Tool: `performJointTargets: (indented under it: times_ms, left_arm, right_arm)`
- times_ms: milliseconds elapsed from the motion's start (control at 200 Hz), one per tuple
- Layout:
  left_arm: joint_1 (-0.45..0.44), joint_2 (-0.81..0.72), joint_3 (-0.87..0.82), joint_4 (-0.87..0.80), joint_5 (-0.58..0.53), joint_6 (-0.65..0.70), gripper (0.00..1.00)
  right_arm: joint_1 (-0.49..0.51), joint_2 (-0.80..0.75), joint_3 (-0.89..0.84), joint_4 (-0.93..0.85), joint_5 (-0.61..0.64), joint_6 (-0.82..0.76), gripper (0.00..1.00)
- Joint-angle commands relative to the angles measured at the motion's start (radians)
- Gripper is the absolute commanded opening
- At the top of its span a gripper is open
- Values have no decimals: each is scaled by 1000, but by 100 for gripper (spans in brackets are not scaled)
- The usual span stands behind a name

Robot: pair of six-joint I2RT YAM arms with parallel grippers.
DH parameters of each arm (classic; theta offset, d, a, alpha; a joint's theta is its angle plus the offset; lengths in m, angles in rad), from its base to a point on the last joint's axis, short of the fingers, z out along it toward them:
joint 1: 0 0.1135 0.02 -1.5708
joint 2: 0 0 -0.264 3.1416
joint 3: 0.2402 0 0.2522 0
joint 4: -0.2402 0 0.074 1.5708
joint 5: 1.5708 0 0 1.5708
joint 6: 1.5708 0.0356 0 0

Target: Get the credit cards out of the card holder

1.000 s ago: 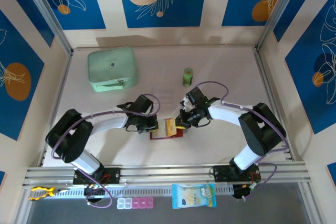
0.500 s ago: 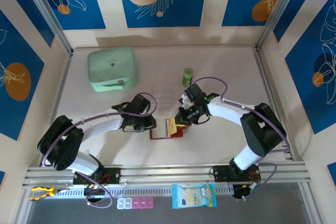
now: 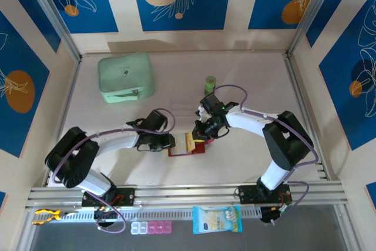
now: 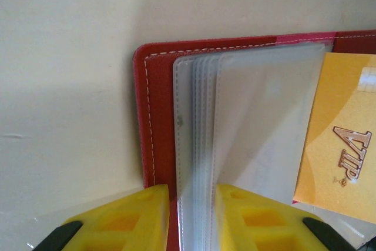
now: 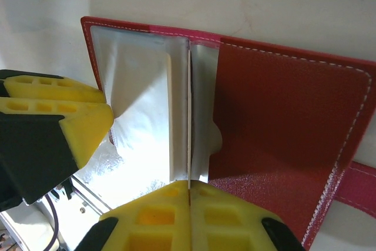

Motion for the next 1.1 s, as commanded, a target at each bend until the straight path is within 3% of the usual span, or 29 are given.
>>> performJointTargets:
  times_ms: [0,435,795,965,1095]
  left_arm:
    - [10,14,-3,10,25,-8,27]
    - [9,-4,9,-14,19,-5,27]
    - [17,-63,32,-56,-8,13,27]
    - [47,-123,11,-60,-16,29,28]
    - [77,-166,-2,-78,-20,42,29]
  right_arm:
    - [18,16,23,-29,9,21,11]
    - [37,-8,2,-40,62,69,12]
    - [39,-61,11,-67,97,68,2]
    - [29,-119,43,-124,119,-4,2]
    - [13,-143,75,-156,117,-151,2]
